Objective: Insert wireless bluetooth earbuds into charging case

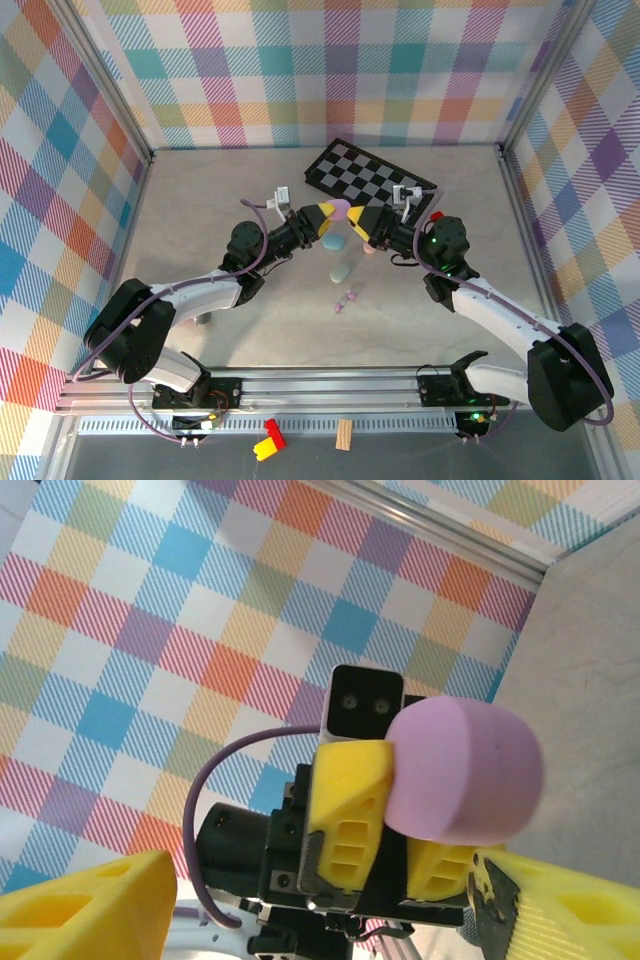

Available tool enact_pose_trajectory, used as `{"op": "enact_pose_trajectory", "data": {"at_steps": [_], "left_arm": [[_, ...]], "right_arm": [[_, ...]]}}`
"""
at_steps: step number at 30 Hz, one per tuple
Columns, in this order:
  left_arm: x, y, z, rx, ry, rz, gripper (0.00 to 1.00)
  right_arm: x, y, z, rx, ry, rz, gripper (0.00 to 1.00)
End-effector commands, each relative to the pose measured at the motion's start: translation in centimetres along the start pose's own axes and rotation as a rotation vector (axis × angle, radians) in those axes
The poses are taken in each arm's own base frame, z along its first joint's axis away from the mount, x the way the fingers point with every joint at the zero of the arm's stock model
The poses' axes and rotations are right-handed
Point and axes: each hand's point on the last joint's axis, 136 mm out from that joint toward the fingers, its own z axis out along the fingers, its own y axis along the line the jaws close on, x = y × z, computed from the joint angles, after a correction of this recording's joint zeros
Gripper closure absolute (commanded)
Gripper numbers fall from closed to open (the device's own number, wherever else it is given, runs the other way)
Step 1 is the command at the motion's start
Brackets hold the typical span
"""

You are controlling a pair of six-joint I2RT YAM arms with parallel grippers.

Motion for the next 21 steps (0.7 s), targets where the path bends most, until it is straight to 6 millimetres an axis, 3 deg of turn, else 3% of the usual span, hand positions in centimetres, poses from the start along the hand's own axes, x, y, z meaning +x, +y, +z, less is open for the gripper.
{"op": "enact_pose_trajectory", "data": {"at_steps": [1,8,11,21], "left_arm": [[-0.3,-3.3,-0.1,0.106,-0.017,0.018,0.91],[0.5,-3.6,0.1,0.095,0.03,0.035,0.91],[0.7,-3.9,0.1,0.101,0.036,0.036,0.91],[1.0,-3.8,0.4,0.099,0.054,0.037,0.91]], "right_arm": [[-1.5,0.2,-0.3,-0.001,-0.079,0.018,0.24],[-2.0,0.5,1.5,-0.09,-0.042,0.085,0.38],[-2.0,-0.1,2.0,-0.089,-0.028,0.104,0.39],[-1.6,-1.0,2.6,-0.118,0.004,0.153,0.67]]}}
